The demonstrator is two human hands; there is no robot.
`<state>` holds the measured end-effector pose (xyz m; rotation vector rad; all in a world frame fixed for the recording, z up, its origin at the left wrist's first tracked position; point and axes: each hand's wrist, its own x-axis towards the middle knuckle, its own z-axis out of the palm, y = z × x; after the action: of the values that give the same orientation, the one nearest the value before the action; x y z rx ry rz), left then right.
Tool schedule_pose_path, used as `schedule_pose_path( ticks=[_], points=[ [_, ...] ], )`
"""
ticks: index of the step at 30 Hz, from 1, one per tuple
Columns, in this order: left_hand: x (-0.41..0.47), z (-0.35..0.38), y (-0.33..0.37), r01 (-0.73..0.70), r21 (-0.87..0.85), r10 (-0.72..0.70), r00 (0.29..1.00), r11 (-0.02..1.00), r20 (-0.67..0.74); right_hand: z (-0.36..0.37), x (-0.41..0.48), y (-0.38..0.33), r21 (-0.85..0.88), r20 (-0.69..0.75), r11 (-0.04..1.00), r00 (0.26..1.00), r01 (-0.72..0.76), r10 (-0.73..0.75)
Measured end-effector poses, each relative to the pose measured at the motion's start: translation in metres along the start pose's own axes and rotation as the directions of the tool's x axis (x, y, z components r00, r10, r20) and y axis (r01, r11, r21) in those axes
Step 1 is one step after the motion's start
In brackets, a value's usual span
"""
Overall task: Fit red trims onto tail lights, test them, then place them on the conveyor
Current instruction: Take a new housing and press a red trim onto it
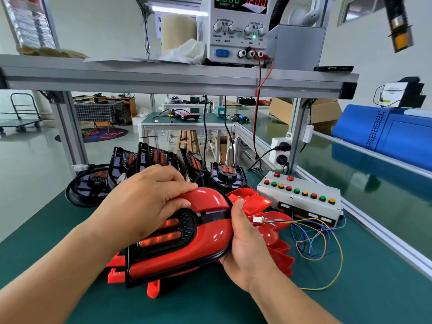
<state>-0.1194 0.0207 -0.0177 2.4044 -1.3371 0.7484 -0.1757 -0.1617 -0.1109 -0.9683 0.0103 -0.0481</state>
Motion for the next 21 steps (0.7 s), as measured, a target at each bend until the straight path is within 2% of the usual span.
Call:
schedule_pose_path(
  ticks=[7,12,21],
  points=[
    [0.0,0.002,0.008,-0.068,0.099,0.072,0.997,0.993,-0.035,0.001,-0.001,-0.001,0.039,-0.005,0.999,1.0,0.01,-0.009],
    [-0.004,0.003,0.004,-0.093,0.086,0.101,0.991,0.992,-0.088,0.002,0.0,-0.002,0.06,-0.035,0.998,0.999,-0.005,0.008],
    [-0.006,0.007,-0.003,-0.085,0.048,0.087,0.995,0.995,-0.038,0.0,0.001,-0.001,0.015,-0.04,1.0,0.999,-0.009,0.01]
  ],
)
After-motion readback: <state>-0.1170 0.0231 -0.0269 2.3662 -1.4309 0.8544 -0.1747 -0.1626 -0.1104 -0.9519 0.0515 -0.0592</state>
